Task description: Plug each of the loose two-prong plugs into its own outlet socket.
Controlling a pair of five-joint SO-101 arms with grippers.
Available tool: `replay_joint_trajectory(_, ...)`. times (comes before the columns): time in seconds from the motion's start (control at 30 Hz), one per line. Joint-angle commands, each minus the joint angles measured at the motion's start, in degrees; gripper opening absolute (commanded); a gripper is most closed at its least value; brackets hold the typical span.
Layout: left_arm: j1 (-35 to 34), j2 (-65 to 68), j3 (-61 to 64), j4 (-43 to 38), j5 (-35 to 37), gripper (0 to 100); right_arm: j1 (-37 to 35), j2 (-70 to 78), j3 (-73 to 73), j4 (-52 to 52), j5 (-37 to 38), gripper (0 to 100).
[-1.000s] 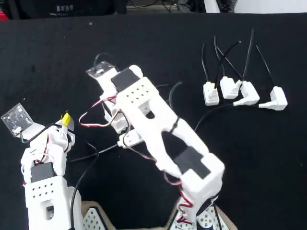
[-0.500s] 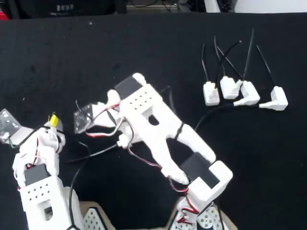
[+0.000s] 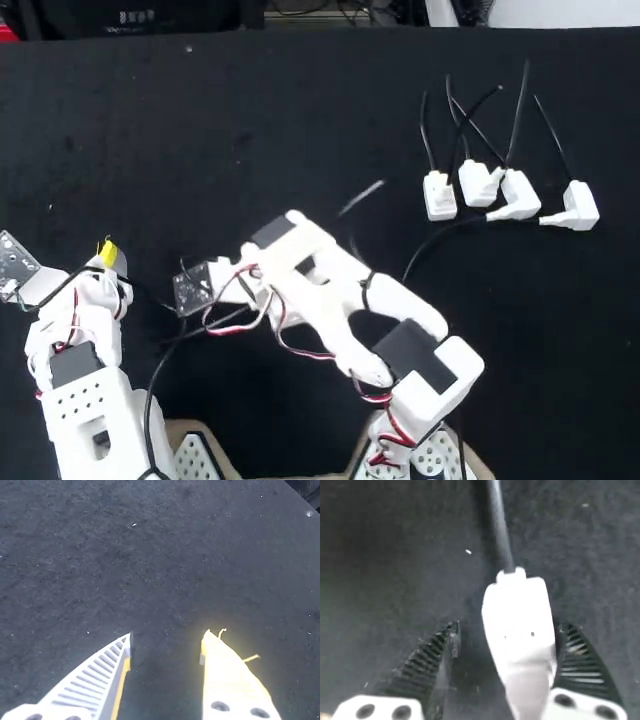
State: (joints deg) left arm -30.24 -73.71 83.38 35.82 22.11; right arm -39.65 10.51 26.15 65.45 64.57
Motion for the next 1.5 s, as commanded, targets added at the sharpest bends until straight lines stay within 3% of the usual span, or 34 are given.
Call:
replay_joint_trajectory(0.0,-0.2,-0.5,-4.1,-1.1,0.3,22,2.3,-2.9,2.3,-5.0,-1.8,11.5)
replay_joint_trajectory(0.03,-0.1,-0.5,-4.1,-1.1,0.3,22,3.6,-3.1,1.4,-5.0,-4.6,1.9)
replay_joint_trajectory(0.07,-0.1,-0.5,-4.0,-1.1,0.3,22,5.4,-3.3,-0.5,-4.5,-8.1,0.9)
replay_joint_trajectory(0.1,-0.1,-0.5,-4.0,-1.1,0.3,22,7.6,-3.9,-2.7,-2.8,-12.4,4.9)
replay_joint_trajectory(0.2,-0.1,-0.5,-4.0,-1.1,0.3,22,14.8,-6.1,-12.3,5.2,-23.6,0.6)
replay_joint_trajectory(0.37,-0.1,-0.5,-4.0,-1.1,0.3,22,26.8,-3.6,-30.8,21.1,-47.6,3.6)
replay_joint_trajectory(0.53,-0.1,-0.5,-3.8,-1.1,0.3,22,36.3,7.4,-42.3,21.9,-61.5,3.3)
replay_joint_trajectory(0.83,0.0,-0.5,-3.7,-1.1,0.3,22,39.5,29.4,-57.8,21.7,-62.9,4.1)
replay_joint_trajectory(1.07,0.0,-0.5,-3.8,-1.1,0.3,22,38.3,38.9,-77.5,34.9,-62.3,30.9)
replay_joint_trajectory(1.3,0.0,-0.5,-3.8,-1.1,0.3,22,36.7,35.8,-84.2,35.8,-62.4,26.6)
replay_joint_trajectory(1.47,0.0,-0.5,-3.8,-1.1,0.3,22,32.4,21.2,-78.1,35.8,-62.4,25.8)
